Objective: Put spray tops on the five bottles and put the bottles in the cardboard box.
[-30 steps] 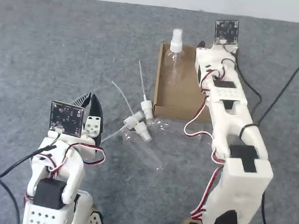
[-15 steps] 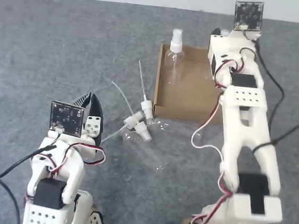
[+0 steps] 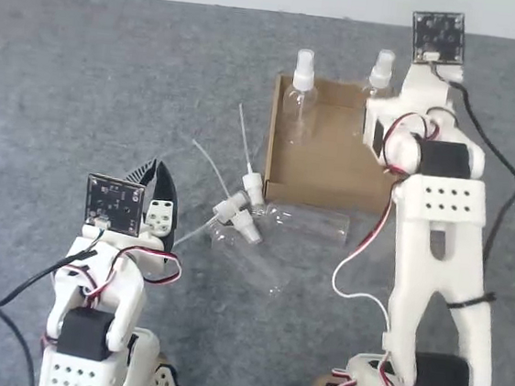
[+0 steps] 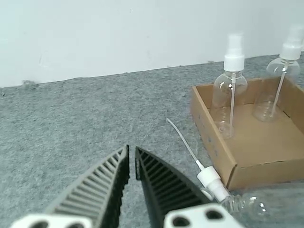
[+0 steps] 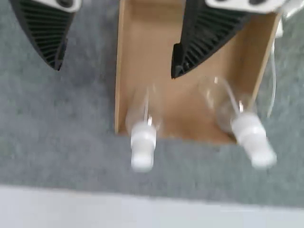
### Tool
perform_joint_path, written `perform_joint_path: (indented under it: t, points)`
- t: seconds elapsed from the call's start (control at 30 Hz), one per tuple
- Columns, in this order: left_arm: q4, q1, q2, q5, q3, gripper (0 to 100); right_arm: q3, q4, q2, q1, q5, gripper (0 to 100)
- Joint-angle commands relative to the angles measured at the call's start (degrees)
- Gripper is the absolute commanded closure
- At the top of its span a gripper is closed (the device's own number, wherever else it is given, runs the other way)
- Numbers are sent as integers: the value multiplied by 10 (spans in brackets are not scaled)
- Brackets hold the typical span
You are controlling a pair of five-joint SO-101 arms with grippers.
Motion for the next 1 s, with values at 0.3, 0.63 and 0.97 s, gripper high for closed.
perform_joint_path:
  t: [0.3, 0.63, 0.97]
  points:
    - [-15, -1, -4, 5, -2, 989, 61, 223, -33, 12, -233, 702]
    - [-15, -1, -3, 6, -2, 989, 280, -13, -30, 31, -258, 702]
    - [-15, 0, -3, 6, -2, 989, 382, -83, -29, 39, -256, 703]
